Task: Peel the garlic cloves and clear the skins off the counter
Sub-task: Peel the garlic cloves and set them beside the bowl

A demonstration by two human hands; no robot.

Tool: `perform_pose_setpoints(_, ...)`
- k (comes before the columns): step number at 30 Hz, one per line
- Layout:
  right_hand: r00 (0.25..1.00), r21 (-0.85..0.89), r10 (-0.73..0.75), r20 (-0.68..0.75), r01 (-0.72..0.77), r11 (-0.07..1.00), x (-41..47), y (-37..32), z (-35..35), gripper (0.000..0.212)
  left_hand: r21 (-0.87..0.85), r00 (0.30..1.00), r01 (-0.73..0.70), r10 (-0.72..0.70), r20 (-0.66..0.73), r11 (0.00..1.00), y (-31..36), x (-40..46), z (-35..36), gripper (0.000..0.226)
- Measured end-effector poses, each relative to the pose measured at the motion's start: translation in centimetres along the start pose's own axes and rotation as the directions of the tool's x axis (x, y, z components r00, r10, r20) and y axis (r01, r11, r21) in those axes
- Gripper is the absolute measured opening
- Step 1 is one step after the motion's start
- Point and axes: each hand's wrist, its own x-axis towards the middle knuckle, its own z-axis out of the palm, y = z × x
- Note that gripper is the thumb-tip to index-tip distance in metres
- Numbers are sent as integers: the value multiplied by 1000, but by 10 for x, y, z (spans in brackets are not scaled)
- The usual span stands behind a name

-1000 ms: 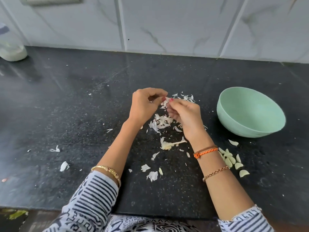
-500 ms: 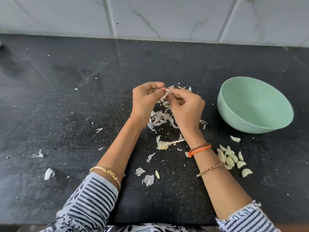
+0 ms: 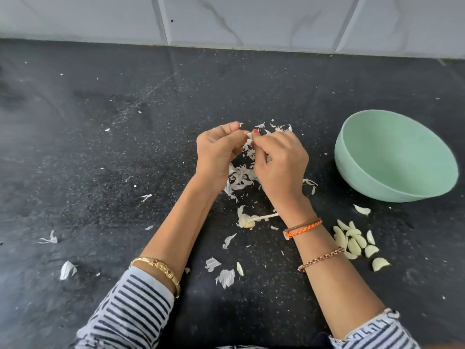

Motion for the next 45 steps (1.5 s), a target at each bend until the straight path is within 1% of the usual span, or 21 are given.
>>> perform_pose_setpoints(2, 1000, 7, -2, -5, 2, 1000, 0, -1, 1, 16, -51, 999, 32, -32, 12, 998, -1, -1, 1, 20)
perform_pose_setpoints(3, 1000, 35, 21, -9, -21, 999, 0, -3, 1, 15, -64, 999, 36, -35, 19, 997, -2, -1, 2, 20)
perform_pose_setpoints(6, 985, 190, 173, 14, -173, 967, 1, -7, -1, 10, -68, 999, 15, -13, 30, 998, -3, -1, 2, 19)
perform_pose_setpoints(8, 952, 319, 296, 76, -304, 897, 2, -3, -5, 9, -32, 999, -11, 13, 47, 999, -1, 0, 0, 22)
perform_pose_setpoints(9, 936, 354, 335, 105, -350, 867, 2, -1, -7, 11, 5, 998, -28, 28, 62, 1000, 0, 1, -2, 22)
perform_pose_setpoints(12, 910, 362, 384, 155, -414, 835, 0, 2, -9, 20, 132, 992, -83, 69, 109, 988, 1, -1, -4, 17)
perform_pose_setpoints(14, 913, 336, 376, 158, -407, 849, -1, 2, -8, 22, 163, 989, -110, 92, 114, 980, -1, -3, -2, 15)
perform_pose_setpoints(17, 931, 293, 330, 153, -362, 885, 0, 3, -7, 22, 158, 989, -129, 116, 87, 979, -2, -3, -2, 17)
perform_pose_setpoints(21, 941, 268, 310, 137, -337, 903, -1, 5, -7, 21, 147, 987, -129, 113, 114, 981, -1, -2, -4, 20)
perform_pose_setpoints(24, 966, 219, 232, 110, -251, 943, -1, 5, -6, 19, 126, 990, -109, 95, 106, 986, -1, -2, -4, 22)
perform_pose_setpoints(27, 984, 164, 154, 88, -167, 972, 0, 5, -4, 17, 98, 995, -59, 51, 89, 993, -2, 0, -3, 32)
perform_pose_setpoints(29, 990, 154, 113, 80, -124, 980, 0, 5, -3, 21, 51, 997, -9, 5, 83, 999, -2, 1, -3, 45)
perform_pose_setpoints(31, 993, 161, 93, 76, -104, 982, -1, 4, -3, 22, -4, 996, 41, -40, 79, 999, -1, 2, -2, 51)
perform_pose_setpoints(36, 990, 238, 131, 51, -140, 961, 0, 2, -5, 22, -77, 992, 118, -114, 49, 990, 0, 0, 0, 52)
perform_pose_setpoints(39, 991, 235, 129, 41, -135, 962, 0, -2, -5, 23, -171, 975, 221, -223, 4, 960, 3, 0, 2, 39)
perform_pose_setpoints(41, 991, 232, 131, 27, -134, 964, 0, -3, -4, 22, -244, 955, 292, -297, 16, 925, 6, 0, 3, 37)
perform_pose_setpoints(43, 985, 263, 172, 11, -169, 950, 0, -4, -3, 22, -298, 941, 333, -335, 48, 894, 8, 0, 2, 47)
perform_pose_setpoints(45, 961, 336, 275, 26, -267, 903, -1, -8, -2, 20, -325, 935, 351, -350, 63, 878, 9, -1, 2, 58)
